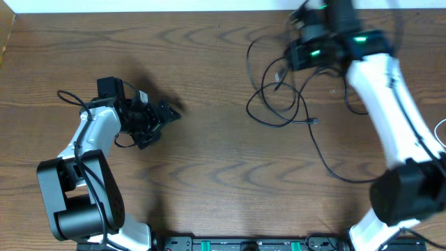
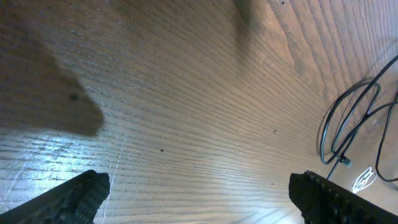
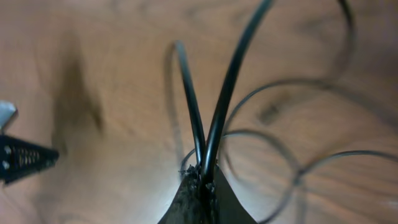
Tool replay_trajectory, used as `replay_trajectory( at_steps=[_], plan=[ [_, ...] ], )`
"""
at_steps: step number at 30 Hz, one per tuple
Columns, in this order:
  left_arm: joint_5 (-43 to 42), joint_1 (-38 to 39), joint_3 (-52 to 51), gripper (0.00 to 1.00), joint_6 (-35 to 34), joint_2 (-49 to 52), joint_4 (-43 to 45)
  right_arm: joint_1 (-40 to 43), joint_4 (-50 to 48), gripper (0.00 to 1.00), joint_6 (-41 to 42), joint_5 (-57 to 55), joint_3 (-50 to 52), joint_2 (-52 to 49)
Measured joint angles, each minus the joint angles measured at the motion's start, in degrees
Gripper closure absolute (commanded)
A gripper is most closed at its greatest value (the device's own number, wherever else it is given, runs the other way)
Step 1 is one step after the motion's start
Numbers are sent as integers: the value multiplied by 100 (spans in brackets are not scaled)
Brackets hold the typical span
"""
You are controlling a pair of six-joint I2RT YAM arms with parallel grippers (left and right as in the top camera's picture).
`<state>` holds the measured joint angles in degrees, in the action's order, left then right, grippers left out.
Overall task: Untangle cables
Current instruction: 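Pull the right gripper far up-right, dragging a black cable out of view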
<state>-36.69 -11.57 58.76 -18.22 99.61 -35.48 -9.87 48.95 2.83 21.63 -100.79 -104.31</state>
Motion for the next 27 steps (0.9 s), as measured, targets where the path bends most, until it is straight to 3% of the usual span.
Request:
replay_trajectory(
  at_steps=[9, 19, 27],
  plan=[
    [2, 0, 0, 1, 0, 0, 0, 1878, -660, 99, -55, -522, 13, 42],
    [2, 0, 0, 2, 0, 0, 0, 3709, -2669, 99, 37, -1226, 35, -144],
    [2, 0, 0, 2, 0, 0, -2, 4168, -4266, 99, 282, -1644, 37, -1770]
  ],
)
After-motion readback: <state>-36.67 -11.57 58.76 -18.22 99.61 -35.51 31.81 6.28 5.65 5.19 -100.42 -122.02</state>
